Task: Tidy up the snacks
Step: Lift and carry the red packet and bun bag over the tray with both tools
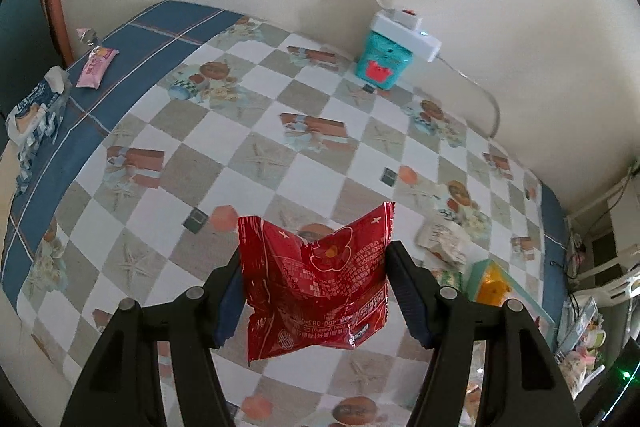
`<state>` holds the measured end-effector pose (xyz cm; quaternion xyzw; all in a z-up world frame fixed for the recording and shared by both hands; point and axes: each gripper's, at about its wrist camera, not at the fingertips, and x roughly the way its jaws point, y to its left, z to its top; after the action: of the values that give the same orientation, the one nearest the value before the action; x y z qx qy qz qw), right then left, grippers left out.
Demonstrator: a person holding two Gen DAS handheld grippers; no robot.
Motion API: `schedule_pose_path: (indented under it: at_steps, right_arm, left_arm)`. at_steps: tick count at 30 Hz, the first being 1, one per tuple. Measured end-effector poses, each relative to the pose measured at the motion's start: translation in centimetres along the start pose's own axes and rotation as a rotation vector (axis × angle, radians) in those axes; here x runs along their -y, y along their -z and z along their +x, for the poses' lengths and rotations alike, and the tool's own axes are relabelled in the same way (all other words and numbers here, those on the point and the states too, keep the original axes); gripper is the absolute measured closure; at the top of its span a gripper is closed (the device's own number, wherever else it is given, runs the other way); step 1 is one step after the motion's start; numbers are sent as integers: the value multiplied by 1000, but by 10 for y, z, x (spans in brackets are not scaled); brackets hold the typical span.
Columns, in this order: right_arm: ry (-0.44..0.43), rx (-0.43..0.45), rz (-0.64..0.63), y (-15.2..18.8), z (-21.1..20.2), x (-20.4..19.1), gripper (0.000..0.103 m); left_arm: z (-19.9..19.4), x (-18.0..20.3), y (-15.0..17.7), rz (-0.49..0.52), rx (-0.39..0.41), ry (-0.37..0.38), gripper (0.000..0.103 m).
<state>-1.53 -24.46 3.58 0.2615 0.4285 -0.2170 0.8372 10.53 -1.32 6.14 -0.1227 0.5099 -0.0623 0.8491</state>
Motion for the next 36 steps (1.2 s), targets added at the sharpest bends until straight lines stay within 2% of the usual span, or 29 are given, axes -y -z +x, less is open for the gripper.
schedule_pose_path:
  at_steps: [5,9,17,21,32,36]
  right_arm:
    - [46,40,92,-17,-15,52,47]
    - [73,56,168,-27,-22,92,47]
    - [127,54,281,-34,-21,155,47]
    - [134,62,313,-36,-23,175,47]
    - [173,83,354,-45,-26,212,47]
    - [187,88,373,-48,-24,223,47]
  left_arm:
    - [-10,26,7,37,13,31,35]
    - [-15,62,18,107,11,62,35]
    - [-13,130,49,239,-43,142,35]
    - [-12,161,66,307,-51,165,35]
    - [4,234,97,407,-82,284,35]
    - [13,259,109,461,-92,293,35]
